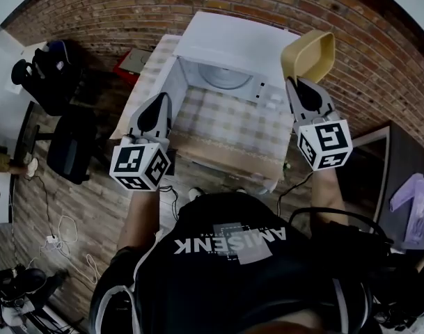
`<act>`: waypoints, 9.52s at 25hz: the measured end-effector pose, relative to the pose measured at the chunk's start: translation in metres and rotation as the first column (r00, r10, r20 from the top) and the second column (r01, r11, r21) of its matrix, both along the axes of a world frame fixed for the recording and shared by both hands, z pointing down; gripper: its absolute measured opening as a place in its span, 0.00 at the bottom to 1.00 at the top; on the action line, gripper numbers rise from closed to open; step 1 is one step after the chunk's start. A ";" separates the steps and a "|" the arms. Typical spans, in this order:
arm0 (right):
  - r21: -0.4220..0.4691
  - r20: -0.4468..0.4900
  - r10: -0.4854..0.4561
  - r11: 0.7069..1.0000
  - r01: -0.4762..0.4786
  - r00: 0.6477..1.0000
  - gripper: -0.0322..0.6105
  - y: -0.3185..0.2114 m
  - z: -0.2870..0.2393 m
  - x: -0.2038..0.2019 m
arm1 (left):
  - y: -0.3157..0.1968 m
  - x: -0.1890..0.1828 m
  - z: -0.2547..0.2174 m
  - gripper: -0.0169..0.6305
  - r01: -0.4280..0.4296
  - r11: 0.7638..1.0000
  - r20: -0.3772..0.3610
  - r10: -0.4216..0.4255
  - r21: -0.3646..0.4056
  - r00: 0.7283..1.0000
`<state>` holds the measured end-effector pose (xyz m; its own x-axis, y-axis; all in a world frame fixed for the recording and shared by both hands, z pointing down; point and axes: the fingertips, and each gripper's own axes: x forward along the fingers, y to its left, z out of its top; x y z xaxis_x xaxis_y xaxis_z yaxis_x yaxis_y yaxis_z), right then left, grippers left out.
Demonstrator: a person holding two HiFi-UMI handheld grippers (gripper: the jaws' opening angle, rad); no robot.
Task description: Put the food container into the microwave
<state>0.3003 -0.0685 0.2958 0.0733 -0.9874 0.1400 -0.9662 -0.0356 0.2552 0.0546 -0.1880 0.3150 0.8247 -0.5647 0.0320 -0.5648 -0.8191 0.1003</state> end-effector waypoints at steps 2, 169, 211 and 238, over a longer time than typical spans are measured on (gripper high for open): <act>-0.016 -0.009 -0.024 1.000 0.024 1.000 0.12 -0.013 0.005 -0.013 | -0.005 -0.006 0.005 0.05 -0.006 1.000 0.001 0.006 -0.008 1.000; -0.498 -0.109 -0.104 0.867 0.037 0.989 0.21 -0.223 0.267 -0.075 | -0.048 -0.071 0.065 0.05 0.118 0.985 0.011 -0.118 -0.125 0.993; 0.041 0.014 0.333 0.942 -0.333 0.943 0.12 0.022 -0.012 0.001 | -0.063 0.030 0.015 0.05 -0.236 0.972 -0.035 0.235 -0.018 0.971; 0.045 -0.008 0.473 0.880 -0.472 0.881 0.11 0.068 -0.014 0.075 | -0.057 0.085 0.003 0.05 -0.206 0.978 -0.022 0.206 0.025 0.978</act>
